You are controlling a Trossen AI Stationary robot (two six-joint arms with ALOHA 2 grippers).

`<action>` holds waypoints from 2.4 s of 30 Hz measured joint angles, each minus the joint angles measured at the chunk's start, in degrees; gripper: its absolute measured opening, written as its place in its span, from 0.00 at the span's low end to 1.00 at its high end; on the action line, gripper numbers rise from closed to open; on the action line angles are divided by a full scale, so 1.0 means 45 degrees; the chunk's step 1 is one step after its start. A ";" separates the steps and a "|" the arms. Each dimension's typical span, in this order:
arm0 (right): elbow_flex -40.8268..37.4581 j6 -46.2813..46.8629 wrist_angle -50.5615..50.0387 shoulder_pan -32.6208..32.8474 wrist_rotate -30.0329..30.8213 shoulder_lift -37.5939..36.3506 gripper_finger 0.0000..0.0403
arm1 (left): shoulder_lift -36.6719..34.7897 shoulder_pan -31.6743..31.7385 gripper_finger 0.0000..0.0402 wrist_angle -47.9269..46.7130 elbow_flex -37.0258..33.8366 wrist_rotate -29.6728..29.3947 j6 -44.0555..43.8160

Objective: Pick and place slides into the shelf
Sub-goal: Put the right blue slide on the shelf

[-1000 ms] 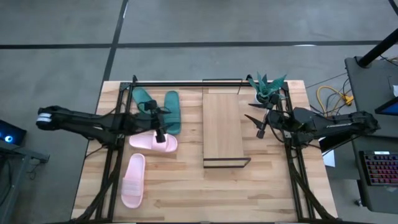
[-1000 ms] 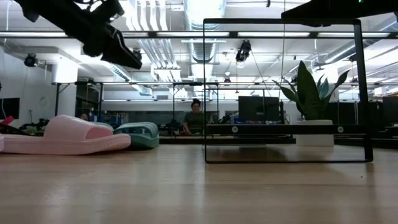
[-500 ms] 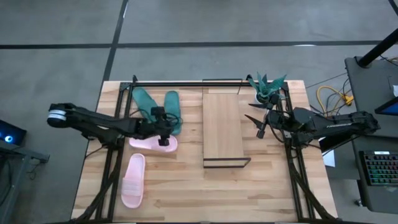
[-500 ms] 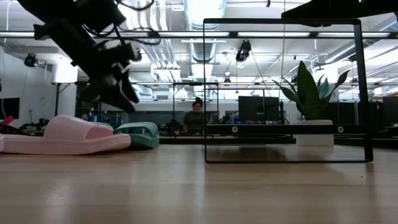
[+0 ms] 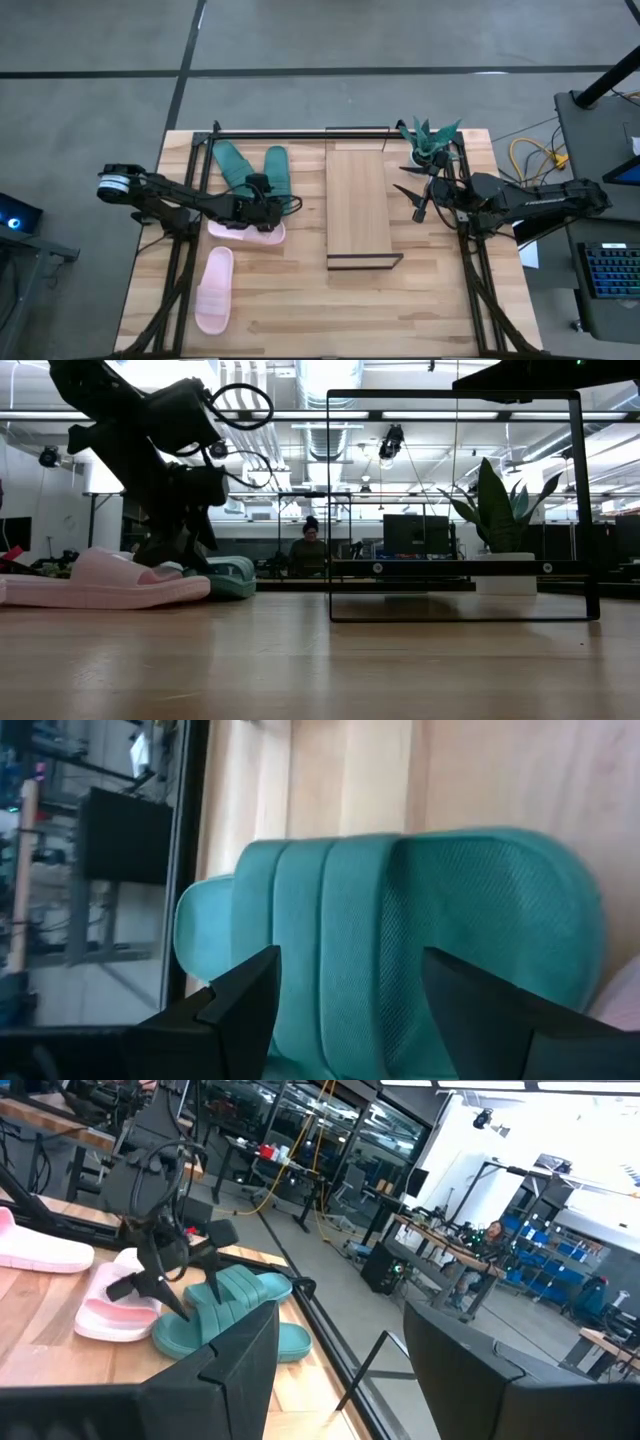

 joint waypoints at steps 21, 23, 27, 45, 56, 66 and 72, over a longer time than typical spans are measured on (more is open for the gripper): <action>-0.0005 0.0005 -0.0010 0.0000 -0.0019 -0.0005 0.51 | 0.1899 0.0949 0.41 0.0696 0.0520 -0.0757 -0.0043; -0.0005 0.0005 -0.0009 0.0000 -0.0019 -0.0005 0.51 | 0.1956 0.1021 0.34 0.0732 0.0525 -0.0745 -0.0009; -0.0005 -0.0182 -0.0010 0.0000 -0.0019 -0.0005 0.51 | 0.1877 0.1036 0.19 0.0717 0.0536 -0.0763 0.0055; -0.0010 -0.0824 0.0140 0.0005 -0.0029 -0.0020 0.51 | -0.2532 0.1056 0.00 0.0887 0.0908 0.0090 0.3917; -0.0010 -0.2899 -0.0101 0.0005 -0.1741 0.0133 0.51 | -0.5476 0.1036 0.00 0.3039 0.0840 0.4442 0.5997; 0.0934 -0.2516 -0.0087 0.0034 -0.3691 0.1979 0.56 | -0.5391 0.1036 0.00 0.6332 0.0826 0.7478 0.7138; 0.2411 -0.3543 -0.0897 0.0029 -0.2632 0.4138 0.66 | -0.4475 0.1036 0.00 0.7280 0.0884 0.7520 0.7644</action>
